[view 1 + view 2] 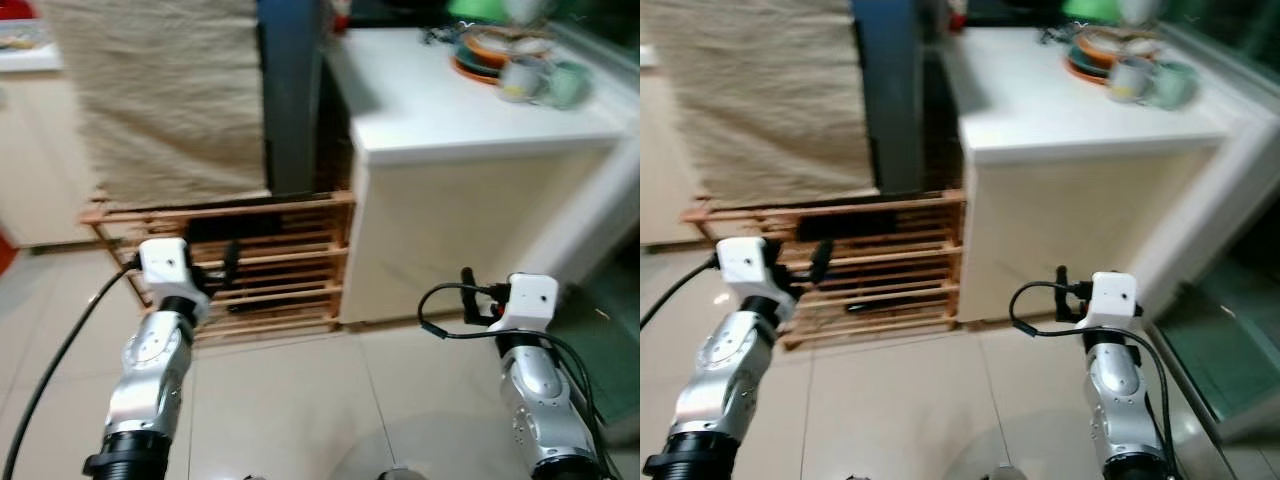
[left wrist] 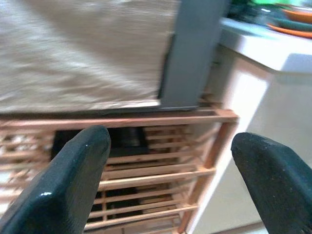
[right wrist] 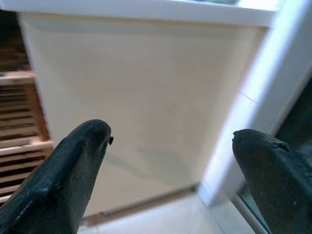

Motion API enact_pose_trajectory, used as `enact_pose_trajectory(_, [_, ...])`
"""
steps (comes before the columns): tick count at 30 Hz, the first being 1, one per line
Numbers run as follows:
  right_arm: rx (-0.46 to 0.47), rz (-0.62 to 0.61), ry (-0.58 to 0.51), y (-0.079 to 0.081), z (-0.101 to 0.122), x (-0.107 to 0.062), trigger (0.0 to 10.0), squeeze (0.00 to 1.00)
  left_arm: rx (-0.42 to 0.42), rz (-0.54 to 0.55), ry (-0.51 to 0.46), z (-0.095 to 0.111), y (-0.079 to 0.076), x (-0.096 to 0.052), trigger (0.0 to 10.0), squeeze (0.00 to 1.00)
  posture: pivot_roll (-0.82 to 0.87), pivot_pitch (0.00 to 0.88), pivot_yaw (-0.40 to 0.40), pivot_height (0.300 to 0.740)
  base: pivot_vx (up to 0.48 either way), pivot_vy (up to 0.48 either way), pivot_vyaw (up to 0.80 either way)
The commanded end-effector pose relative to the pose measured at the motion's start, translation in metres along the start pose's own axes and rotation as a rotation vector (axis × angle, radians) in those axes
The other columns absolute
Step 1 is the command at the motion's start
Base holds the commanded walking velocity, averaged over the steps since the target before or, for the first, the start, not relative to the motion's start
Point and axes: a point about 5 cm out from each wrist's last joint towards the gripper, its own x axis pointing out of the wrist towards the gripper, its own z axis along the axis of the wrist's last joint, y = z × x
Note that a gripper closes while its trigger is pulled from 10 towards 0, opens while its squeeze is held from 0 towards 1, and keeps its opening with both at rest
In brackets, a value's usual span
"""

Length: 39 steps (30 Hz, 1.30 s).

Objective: Restocking fridge

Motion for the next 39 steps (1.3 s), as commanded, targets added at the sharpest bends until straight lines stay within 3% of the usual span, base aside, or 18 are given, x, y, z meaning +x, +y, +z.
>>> enact_pose_trajectory(1, [-0.023, 0.018, 0.003, 0.001, 0.0, 0.002, 10.0, 0.0, 0.079, 0.007, 0.011, -0.001, -0.002, 0.003, 10.0, 0.0, -0.14, 0.0, 0.027, 0.74, 0.0, 0.356, 0.0])
enact_pose_trajectory(3, [-0.024, 0.045, 0.002, 0.006, -0.001, 0.0, 10.0, 0.0, 0.131, 0.021, 0.021, -0.002, -0.001, 0.004, 10.0, 0.0, -0.13, 0.0, 0.024, 0.74, 0.0, 0.0, 0.0])
enact_pose_trajectory(10, [-0.024, 0.127, -0.011, 0.022, 0.0, -0.002, 10.0, 0.0, 0.106, 0.014, 0.018, -0.001, -0.006, 0.005, 10.0, 0.0, -0.13, 0.0, 0.025, 0.74, 0.162, 0.119, 0.0])
enact_pose_trajectory(17, [0.0, 0.134, 0.0, 0.022, -0.002, -0.001, 10.0, 0.0, 0.058, 0.008, 0.035, -0.007, -0.012, 0.001, 10.0, 0.0, -0.13, 0.0, 0.022, 0.74, 0.355, 0.311, 0.0])
enact_pose_trajectory(39, [0.008, 0.13, 0.02, 0.021, -0.006, 0.0, 10.0, 0.0, 0.055, 0.036, 0.068, -0.009, -0.004, 0.004, 10.0, 0.0, -0.12, 0.0, 0.022, 0.74, 0.0, 0.478, 0.0])
